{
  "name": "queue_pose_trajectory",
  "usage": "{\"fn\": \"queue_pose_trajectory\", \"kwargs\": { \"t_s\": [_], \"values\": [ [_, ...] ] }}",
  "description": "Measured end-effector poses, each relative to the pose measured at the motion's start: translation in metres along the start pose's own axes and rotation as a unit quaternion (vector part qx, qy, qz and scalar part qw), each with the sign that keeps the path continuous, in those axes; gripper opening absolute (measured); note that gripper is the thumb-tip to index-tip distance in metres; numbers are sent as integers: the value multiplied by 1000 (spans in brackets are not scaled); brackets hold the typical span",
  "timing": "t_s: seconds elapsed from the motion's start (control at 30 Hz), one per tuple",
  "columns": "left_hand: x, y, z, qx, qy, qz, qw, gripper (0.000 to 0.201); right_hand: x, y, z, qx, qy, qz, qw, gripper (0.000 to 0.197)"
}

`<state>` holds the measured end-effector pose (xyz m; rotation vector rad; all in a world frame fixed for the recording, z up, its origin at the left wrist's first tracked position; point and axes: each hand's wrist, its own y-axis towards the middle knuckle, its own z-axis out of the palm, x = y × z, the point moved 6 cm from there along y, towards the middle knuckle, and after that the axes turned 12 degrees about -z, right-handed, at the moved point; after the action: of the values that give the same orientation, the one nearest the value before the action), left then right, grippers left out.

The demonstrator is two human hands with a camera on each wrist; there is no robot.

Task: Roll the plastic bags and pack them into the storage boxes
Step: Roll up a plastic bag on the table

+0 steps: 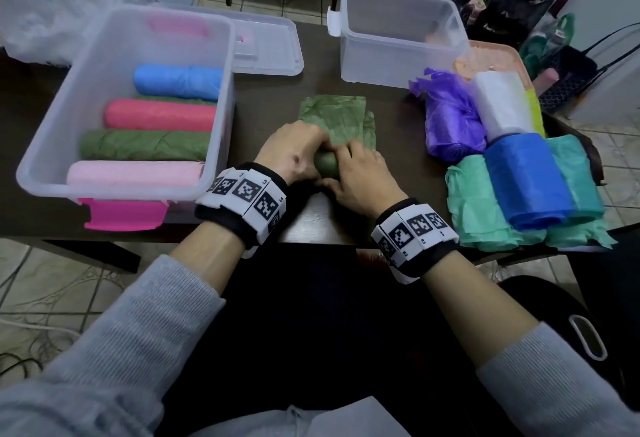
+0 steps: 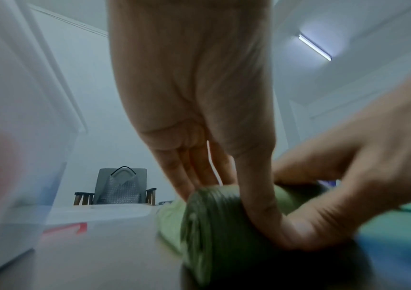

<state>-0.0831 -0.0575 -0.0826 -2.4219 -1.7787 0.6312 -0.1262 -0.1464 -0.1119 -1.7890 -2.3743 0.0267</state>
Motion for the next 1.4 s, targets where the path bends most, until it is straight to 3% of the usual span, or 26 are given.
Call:
{"fn": "queue_pose_trajectory", "kwargs": {
  "t_s": [0.2, 0.37, 0.47, 0.53, 0.67, 0.77, 0.83, 0.9, 1.03, 1.1, 1.23, 1.33, 1.4],
  "values": [
    [-6, -6, -2, 59, 18, -45, 997, 57, -4, -9, 1, 81, 76, -37, 993, 62],
    [-7, -5, 2, 91, 15, -65, 994, 48, -1, -15, -13, -2, 69, -46, 997, 60],
    [0, -3, 5, 115, -19, -58, 992, 57, -3, -14, -14, -13, 96, -44, 994, 58],
    [4, -4, 4, 90, -47, -52, 994, 65, -7, -7, -13, 12, 111, -46, 993, 58],
    [2, -9, -3, -7, -61, -13, 998, 46, -13, 10, -18, 67, 137, -80, 985, 53],
    [0, -13, 2, -23, -27, -6, 999, 51, -24, 20, -13, 115, 175, -60, 976, 48],
    [1, -11, 8, -28, -2, -1, 1000, 58, -32, 26, -11, 96, 218, -31, 971, 52],
    [2, -8, 11, -36, 9, 4, 999, 55, -38, 30, -15, 30, 243, -14, 970, 52],
    [6, -2, 9, -36, -11, 15, 999, 38, -24, 27, -20, -74, 165, -71, 981, 21],
    [8, -1, 9, -30, -36, 18, 999, 38, -17, 22, -14, -81, 157, -80, 981, 24],
    [13, -4, 16, -25, -92, 17, 995, 56, -15, 15, -7, -54, 133, -93, 985, 55],
    [15, -9, 17, -73, -84, 11, 994, 67, -19, 18, -11, -51, 158, -83, 983, 52],
    [17, -13, 14, -106, -96, 4, 990, 64, -22, 19, -14, -44, 188, -75, 978, 49]
  ]
}}
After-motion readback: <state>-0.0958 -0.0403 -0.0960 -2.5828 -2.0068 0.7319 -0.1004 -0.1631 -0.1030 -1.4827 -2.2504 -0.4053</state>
